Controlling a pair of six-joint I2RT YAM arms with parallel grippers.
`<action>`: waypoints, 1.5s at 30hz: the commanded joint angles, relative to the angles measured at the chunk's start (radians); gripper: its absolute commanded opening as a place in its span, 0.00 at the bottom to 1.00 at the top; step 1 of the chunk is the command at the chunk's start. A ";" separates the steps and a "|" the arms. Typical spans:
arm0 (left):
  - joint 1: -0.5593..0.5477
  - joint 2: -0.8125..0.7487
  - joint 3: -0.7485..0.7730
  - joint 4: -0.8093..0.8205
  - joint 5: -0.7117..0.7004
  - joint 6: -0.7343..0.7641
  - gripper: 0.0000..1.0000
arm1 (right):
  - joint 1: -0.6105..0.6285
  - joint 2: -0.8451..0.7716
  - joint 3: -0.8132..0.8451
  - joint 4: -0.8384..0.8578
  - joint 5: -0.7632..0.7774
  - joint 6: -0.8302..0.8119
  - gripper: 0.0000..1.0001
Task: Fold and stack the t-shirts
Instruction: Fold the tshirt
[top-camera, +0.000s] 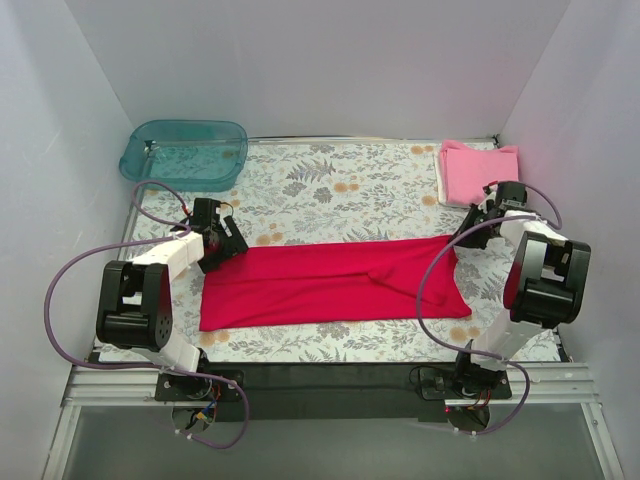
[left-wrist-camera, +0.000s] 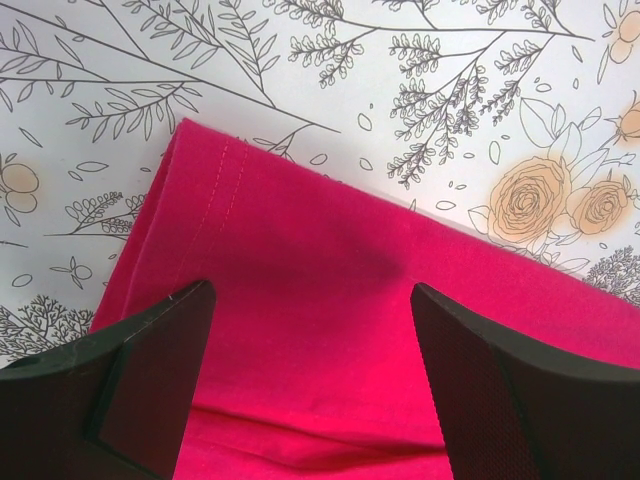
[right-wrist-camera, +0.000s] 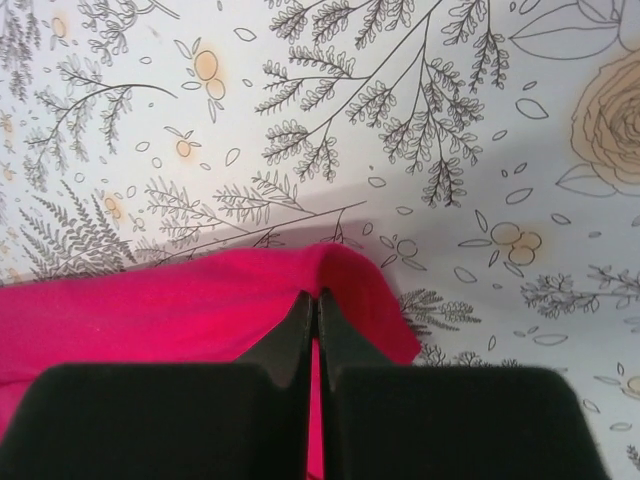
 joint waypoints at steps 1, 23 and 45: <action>0.004 0.010 -0.042 -0.011 -0.076 0.012 0.74 | -0.017 0.049 0.072 0.008 -0.008 -0.041 0.01; 0.004 0.010 0.004 -0.028 -0.081 0.005 0.77 | 0.043 -0.098 0.086 -0.051 0.125 -0.038 0.43; 0.027 0.233 0.147 -0.002 -0.084 -0.064 0.77 | 0.229 0.115 0.029 0.048 0.194 -0.013 0.44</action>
